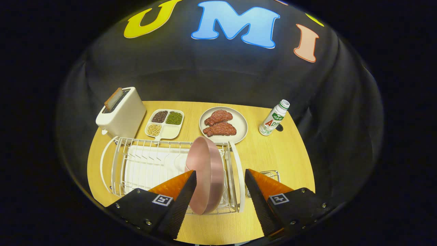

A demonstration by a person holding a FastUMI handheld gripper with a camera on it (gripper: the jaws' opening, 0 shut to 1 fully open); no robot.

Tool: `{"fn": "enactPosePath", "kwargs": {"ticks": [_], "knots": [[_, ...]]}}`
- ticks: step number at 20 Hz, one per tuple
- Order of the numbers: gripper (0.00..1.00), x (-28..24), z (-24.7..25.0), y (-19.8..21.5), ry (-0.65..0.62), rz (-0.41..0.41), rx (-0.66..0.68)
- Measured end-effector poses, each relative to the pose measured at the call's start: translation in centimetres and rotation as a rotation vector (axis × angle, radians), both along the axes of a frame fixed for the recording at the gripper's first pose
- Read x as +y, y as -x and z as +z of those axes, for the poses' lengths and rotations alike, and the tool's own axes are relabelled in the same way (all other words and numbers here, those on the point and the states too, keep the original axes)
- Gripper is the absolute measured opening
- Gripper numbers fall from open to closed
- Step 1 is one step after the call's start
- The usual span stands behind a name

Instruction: Take the plate from the dish rack, then take the spoon from the basket and place it into the plate.

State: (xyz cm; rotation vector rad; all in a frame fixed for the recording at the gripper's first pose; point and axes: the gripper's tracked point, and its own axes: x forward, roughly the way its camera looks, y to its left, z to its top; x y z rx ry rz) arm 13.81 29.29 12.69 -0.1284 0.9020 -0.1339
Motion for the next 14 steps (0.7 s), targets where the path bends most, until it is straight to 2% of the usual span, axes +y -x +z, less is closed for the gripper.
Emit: {"fn": "enactPosePath", "kwargs": {"ticks": [4, 5, 6, 7, 8, 10, 14], "knots": [[0.64, -0.4, -1.4, -0.6, 0.117, -0.024, 0.05], [0.52, -0.5, -1.5, -0.7, 0.14, -0.043, 0.067], [0.45, -0.6, -2.3, -0.4, 0.145, -0.069, 0.085], [0.3, -1.0, -2.6, -0.3, 0.165, -0.101, 0.093], [0.21, -1.4, -2.7, -0.3, 0.195, -0.105, 0.092], [0.1, -1.2, -2.8, -0.3, 0.215, -0.106, 0.098], [0.1, -0.2, -2.2, -0.5, 0.284, -0.085, 0.099]]}}
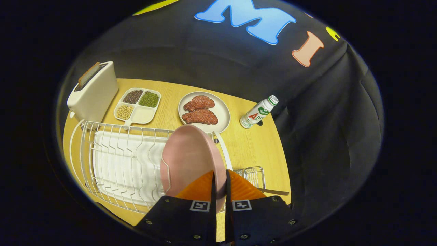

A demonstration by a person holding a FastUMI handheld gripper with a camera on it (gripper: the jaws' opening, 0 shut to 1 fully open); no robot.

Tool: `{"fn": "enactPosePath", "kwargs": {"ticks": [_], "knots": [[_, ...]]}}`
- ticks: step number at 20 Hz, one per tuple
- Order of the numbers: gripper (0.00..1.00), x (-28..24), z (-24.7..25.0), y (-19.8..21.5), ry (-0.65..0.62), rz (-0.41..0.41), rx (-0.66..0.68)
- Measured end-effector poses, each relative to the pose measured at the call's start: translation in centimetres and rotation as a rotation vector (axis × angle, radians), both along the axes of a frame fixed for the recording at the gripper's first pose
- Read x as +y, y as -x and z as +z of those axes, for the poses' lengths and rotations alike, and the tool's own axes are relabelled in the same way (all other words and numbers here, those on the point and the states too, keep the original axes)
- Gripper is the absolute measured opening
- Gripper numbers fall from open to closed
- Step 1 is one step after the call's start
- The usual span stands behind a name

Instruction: Take the plate from the dish rack, then take the spoon from the basket and place it into the plate.

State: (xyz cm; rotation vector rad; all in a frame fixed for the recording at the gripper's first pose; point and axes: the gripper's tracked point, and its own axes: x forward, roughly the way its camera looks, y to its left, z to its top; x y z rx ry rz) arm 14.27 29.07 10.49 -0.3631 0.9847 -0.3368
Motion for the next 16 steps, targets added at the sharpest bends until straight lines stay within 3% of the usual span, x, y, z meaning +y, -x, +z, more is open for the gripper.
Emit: {"fn": "enactPosePath", "kwargs": {"ticks": [2, 3, 9, 16], "knots": [[0.1, 0.8, 0.7, -0.3, 0.034, 0.023, -0.008], [0.03, 0.8, 1.0, -0.3, 0.056, 0.033, -0.001], [0.03, -0.8, 4.8, -1.3, 0.177, 0.014, -0.031], [0.03, -2.7, 7.7, 0.0, 0.096, -0.01, -0.068]]}}
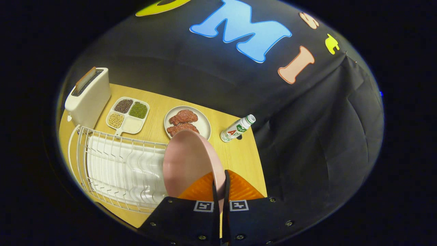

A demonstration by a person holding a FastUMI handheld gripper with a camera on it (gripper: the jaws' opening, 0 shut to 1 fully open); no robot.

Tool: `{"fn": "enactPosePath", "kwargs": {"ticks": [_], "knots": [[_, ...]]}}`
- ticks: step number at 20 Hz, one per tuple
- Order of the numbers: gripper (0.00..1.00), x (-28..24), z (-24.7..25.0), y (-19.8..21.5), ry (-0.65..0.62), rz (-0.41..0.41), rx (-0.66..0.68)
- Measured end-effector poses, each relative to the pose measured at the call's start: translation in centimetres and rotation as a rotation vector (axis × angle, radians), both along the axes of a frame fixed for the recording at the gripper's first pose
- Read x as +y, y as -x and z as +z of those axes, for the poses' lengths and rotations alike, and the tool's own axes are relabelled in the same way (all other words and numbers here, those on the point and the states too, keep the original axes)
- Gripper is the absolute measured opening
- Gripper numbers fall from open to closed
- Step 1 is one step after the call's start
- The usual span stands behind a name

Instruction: Take the plate from the dish rack, then take the spoon from the basket and place it into the plate.

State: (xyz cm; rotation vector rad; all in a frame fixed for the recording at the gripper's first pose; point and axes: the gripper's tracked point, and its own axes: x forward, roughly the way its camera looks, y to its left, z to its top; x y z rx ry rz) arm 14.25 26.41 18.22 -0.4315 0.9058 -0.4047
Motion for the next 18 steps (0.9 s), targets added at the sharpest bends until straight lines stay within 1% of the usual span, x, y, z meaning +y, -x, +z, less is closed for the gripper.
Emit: {"fn": "enactPosePath", "kwargs": {"ticks": [5, 8, 13, 18], "knots": [[0.03, -2.2, 2.2, 2.9, -0.091, 0.008, -0.046], [0.03, -4.3, 3.0, 6.1, -0.144, 0.007, -0.07], [0.03, -8.2, 3.2, 11.4, -0.235, -0.015, -0.095], [0.03, -10.7, 1.9, 16.0, -0.304, -0.003, -0.099]]}}
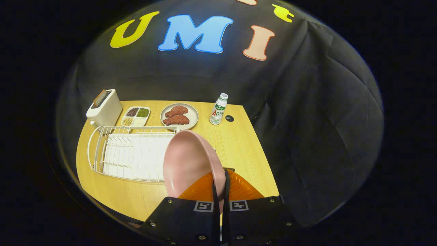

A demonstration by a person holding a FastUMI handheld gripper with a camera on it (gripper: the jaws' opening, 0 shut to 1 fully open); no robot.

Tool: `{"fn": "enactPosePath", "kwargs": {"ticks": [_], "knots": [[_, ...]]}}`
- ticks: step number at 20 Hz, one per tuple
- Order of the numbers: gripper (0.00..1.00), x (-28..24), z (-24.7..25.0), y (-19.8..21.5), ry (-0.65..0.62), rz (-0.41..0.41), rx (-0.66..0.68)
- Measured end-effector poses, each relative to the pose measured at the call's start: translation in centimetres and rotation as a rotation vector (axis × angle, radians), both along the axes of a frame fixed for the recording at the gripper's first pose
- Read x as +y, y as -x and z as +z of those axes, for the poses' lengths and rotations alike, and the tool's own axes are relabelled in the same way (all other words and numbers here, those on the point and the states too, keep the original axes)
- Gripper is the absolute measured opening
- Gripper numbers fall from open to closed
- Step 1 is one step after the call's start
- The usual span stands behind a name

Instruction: Take the plate from the dish rack, then take the spoon from the basket and place it into the plate.

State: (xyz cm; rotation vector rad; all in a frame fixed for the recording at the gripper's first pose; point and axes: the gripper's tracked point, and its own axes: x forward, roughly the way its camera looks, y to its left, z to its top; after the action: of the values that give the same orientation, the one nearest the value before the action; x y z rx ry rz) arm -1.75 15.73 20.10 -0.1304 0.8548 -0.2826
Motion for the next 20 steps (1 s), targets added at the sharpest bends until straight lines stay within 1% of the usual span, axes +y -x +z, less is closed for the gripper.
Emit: {"fn": "enactPosePath", "kwargs": {"ticks": [3, 7, 10, 13, 14, 17, 20], "knots": [[0.03, -0.8, -1.7, 1.8, -0.048, 0.008, 0.018], [0.03, 0.2, -5.2, 3.6, -0.12, 0.064, 0.043], [0.03, 2.7, -9.7, 4.9, -0.247, 0.115, 0.077], [0.03, 4.9, -14.1, 6.6, -0.404, 0.118, 0.154], [0.03, 5.1, -15.3, 7.0, -0.426, 0.119, 0.178], [0.03, 4.8, -18.1, 7.3, -0.425, 0.141, 0.216], [0.03, 5.5, -19.9, 7.2, -0.481, 0.148, 0.237]]}}
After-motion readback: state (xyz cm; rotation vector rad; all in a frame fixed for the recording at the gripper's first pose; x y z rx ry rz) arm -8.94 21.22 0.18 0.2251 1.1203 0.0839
